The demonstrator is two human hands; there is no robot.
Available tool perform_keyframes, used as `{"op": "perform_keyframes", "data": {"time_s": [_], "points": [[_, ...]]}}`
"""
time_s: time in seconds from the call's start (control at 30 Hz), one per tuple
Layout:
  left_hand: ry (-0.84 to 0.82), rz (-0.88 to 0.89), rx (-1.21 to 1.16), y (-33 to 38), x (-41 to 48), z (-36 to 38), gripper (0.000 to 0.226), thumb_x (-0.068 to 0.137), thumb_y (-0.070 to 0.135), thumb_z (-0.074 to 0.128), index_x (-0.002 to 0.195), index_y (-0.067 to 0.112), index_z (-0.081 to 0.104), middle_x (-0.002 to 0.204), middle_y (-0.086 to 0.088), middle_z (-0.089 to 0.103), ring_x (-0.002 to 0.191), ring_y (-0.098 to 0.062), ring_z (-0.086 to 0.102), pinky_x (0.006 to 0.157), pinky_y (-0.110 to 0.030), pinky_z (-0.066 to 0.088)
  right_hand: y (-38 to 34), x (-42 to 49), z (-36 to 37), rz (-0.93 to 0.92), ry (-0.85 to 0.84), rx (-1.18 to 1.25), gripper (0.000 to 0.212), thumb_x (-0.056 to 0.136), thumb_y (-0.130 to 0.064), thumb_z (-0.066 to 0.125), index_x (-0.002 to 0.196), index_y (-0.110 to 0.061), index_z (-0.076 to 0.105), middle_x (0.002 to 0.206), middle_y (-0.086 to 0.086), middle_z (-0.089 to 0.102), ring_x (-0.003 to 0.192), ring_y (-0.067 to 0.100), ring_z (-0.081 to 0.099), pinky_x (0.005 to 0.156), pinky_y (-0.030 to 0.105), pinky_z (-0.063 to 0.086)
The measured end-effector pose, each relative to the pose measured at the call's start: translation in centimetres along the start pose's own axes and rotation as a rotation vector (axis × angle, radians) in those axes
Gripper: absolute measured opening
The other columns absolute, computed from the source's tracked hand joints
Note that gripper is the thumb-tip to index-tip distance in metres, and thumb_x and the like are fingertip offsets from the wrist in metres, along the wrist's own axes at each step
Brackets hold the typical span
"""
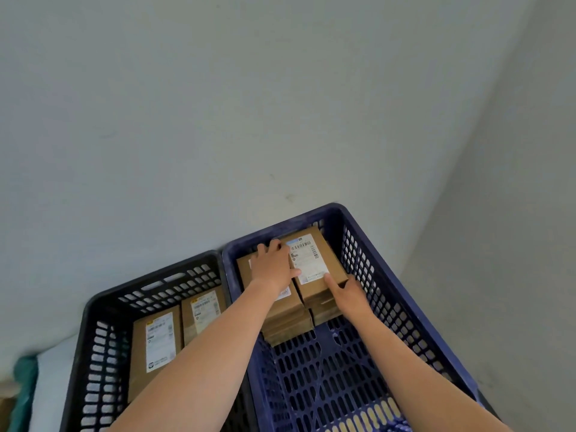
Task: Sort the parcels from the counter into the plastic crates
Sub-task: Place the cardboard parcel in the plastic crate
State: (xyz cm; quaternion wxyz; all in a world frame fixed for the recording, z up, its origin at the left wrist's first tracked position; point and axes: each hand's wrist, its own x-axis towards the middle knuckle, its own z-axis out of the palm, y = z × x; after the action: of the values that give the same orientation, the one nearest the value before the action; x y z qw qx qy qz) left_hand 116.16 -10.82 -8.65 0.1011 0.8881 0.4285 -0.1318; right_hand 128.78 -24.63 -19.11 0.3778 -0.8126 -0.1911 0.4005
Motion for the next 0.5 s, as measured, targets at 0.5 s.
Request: {"op": "perform_keyframes", "data": {"time_s": [0.5], "points": [[0.414, 0.198, -1.286, 3.0, -10.1, -8.3, 0.035, 0.108, 0.035, 0.055, 0.141, 0.028, 0.061, 0.144, 0.012, 0.06, 0.132, -0.004, 0.057, 0.11, -0.026, 0.047, -11.5, -14.6, -9.2, -0.573, 0.069, 0.347, 0.034, 0.111, -0.038, 0.046, 0.14, -0.029, 0.061, 0.131, -0.014, 0.069, 0.125, -0.001, 0.061, 0.105, 0.02, 0.045]]}}
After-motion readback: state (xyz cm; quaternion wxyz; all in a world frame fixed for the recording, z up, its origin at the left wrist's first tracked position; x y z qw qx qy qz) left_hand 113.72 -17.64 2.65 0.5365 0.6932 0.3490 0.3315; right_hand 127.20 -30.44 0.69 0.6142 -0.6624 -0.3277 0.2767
